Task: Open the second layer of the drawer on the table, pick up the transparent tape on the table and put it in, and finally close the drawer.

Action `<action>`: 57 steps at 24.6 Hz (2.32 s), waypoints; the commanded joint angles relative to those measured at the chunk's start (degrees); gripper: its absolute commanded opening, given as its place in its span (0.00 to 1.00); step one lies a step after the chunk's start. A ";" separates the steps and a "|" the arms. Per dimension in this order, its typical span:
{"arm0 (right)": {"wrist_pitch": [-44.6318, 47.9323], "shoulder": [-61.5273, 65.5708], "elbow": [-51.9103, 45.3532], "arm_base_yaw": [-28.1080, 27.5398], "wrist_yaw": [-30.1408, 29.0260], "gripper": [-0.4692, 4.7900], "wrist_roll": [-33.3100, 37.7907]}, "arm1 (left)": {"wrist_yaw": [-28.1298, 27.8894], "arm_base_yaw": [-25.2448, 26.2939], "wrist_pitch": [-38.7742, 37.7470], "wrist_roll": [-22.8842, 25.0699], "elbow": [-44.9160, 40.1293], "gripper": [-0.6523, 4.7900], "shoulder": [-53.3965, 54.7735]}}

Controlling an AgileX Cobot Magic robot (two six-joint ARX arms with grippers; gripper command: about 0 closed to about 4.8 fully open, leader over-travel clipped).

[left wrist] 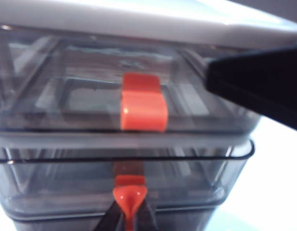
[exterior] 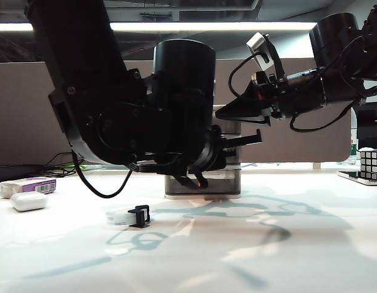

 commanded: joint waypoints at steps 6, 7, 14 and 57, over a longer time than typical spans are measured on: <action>0.98 -0.17 0.37 -0.07 2.34 0.08 0.02 | -0.59 -4.17 -2.08 0.68 -0.11 0.11 -0.44; 0.98 -0.17 0.37 -0.07 2.38 0.08 0.02 | -0.57 -4.63 -2.54 0.59 -0.15 0.11 -0.57; 0.94 -0.17 0.37 -0.07 3.30 0.08 0.04 | -0.59 -6.80 -7.61 -6.43 -3.26 0.11 -3.96; -2.45 -0.22 0.33 -0.04 -1.70 0.08 0.48 | 28.41 -2.12 -56.63 4.66 -29.81 0.58 -57.20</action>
